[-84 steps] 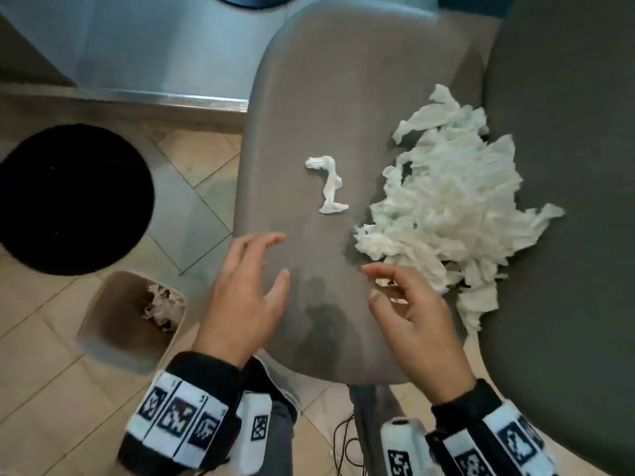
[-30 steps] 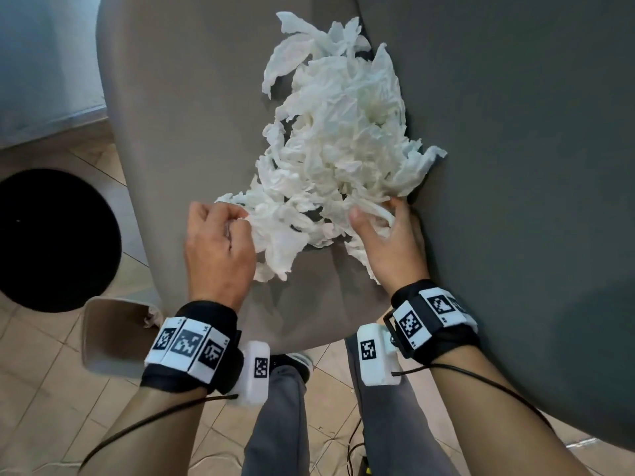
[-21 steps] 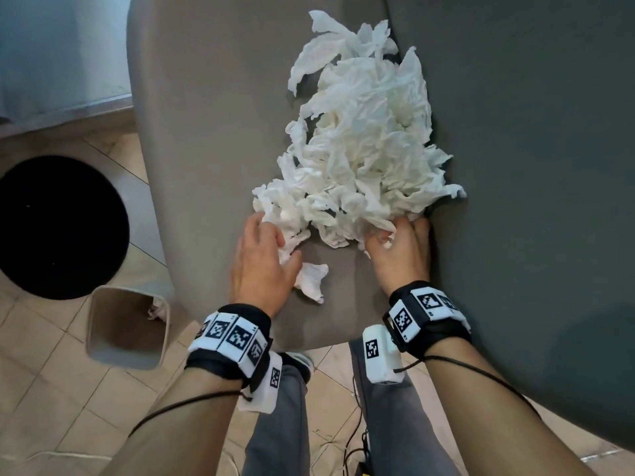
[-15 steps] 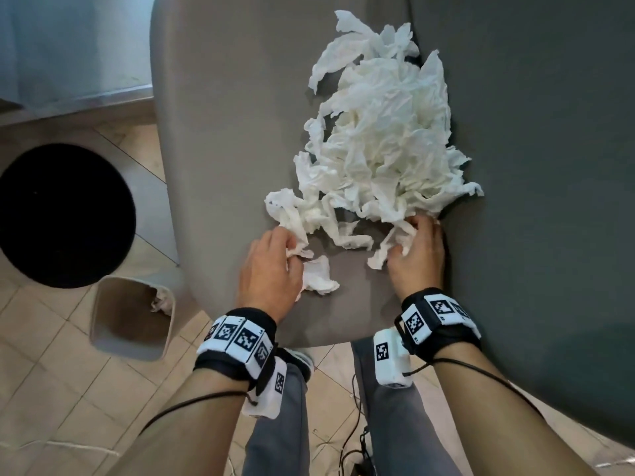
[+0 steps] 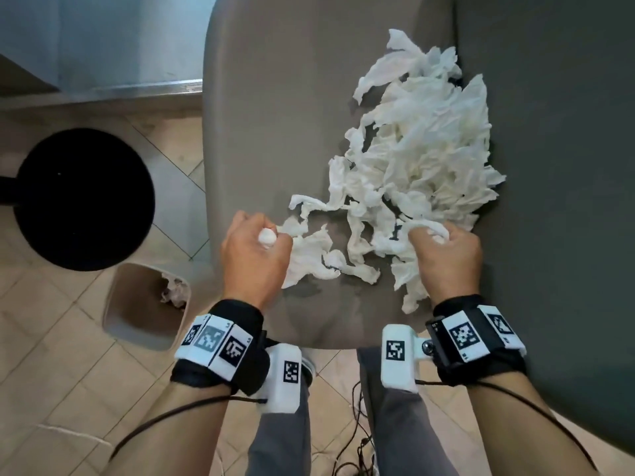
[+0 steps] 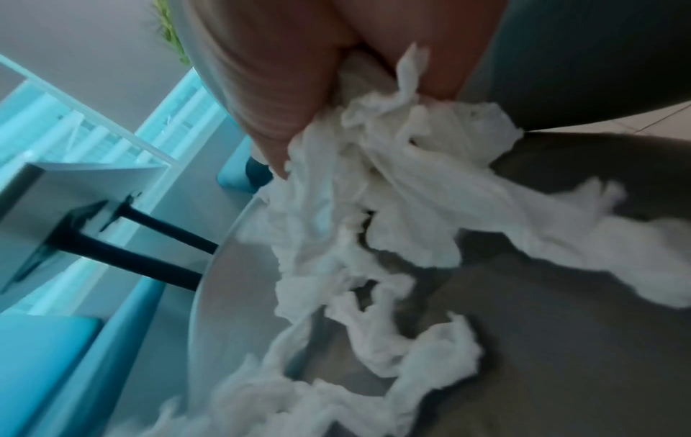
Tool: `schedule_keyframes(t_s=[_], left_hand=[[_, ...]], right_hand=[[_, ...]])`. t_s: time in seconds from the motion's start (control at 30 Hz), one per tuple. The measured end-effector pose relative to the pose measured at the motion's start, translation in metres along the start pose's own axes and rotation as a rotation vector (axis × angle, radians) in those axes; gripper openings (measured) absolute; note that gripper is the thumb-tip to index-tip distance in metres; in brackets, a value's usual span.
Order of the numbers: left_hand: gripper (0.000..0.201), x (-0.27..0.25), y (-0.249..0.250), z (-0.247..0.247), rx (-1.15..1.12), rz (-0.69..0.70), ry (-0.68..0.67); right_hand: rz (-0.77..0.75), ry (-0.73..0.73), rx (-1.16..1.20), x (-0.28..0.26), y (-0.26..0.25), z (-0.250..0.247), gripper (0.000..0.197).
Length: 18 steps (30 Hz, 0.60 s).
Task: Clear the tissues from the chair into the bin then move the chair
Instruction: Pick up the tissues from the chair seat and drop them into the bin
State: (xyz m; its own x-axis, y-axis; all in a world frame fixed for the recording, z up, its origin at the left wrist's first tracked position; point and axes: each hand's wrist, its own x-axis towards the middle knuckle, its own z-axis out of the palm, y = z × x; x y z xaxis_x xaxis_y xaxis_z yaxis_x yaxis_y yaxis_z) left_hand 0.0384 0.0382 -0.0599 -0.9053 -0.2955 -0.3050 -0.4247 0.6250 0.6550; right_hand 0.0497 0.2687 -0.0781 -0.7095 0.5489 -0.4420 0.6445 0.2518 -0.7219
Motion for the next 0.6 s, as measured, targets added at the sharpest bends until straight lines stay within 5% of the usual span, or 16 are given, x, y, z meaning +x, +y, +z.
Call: schedule_keyframes(t_s=[0.3,0.43,0.6], left_hand=[[0.035,0.0,0.006,-0.024,-0.436,-0.173,0.005],[0.015,-0.001,-0.002,-0.037,-0.447,-0.226,0.001],[0.043,-0.007,-0.018,-0.058,-0.461,-0.221,0.051]], right_hand=[[-0.159,0.133,0.091,-0.003,-0.039,-0.006,0.027],[-0.183,0.041,0.252,-0.016,-0.065,0.001,0.025],[-0.254,-0.163,0.255,-0.035,-0.095,0.023,0.021]])
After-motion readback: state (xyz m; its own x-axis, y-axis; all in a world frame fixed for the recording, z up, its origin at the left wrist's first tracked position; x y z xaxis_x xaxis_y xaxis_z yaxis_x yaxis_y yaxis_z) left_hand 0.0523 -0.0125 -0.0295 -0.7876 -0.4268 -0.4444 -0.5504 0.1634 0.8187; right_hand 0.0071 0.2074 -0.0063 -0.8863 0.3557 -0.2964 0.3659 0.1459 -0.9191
